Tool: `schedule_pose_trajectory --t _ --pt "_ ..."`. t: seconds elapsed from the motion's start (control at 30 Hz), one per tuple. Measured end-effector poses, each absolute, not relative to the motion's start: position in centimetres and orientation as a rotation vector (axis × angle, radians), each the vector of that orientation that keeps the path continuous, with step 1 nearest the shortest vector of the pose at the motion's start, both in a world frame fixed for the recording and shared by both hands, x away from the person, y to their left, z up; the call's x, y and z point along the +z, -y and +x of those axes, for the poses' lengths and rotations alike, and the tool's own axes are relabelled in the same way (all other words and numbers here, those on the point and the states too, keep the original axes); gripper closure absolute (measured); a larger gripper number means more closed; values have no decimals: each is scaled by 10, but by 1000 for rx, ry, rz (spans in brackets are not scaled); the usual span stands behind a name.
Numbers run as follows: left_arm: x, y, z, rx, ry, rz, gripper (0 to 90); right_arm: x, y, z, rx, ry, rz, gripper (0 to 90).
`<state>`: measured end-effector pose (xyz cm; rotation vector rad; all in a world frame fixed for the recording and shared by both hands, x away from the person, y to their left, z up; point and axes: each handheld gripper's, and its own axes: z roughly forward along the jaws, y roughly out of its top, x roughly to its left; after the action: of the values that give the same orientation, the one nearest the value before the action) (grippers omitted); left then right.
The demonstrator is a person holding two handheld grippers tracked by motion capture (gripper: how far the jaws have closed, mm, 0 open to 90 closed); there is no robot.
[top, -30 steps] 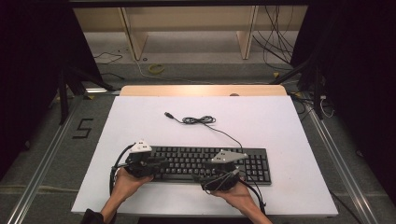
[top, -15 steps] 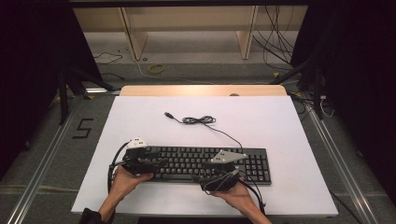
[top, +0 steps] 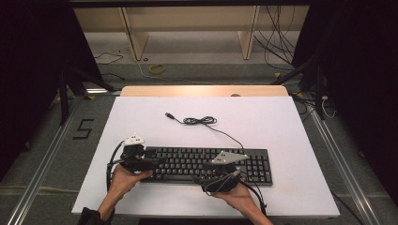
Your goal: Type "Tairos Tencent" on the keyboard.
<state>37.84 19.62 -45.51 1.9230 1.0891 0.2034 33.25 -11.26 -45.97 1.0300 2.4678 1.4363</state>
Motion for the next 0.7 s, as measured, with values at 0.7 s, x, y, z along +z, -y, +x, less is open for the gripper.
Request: schedule_pose_trajectory --t 0.7 --pt "-455 -199 393 200 -1115 1940 342 -460 111 332 1443 -2475 1028 331"
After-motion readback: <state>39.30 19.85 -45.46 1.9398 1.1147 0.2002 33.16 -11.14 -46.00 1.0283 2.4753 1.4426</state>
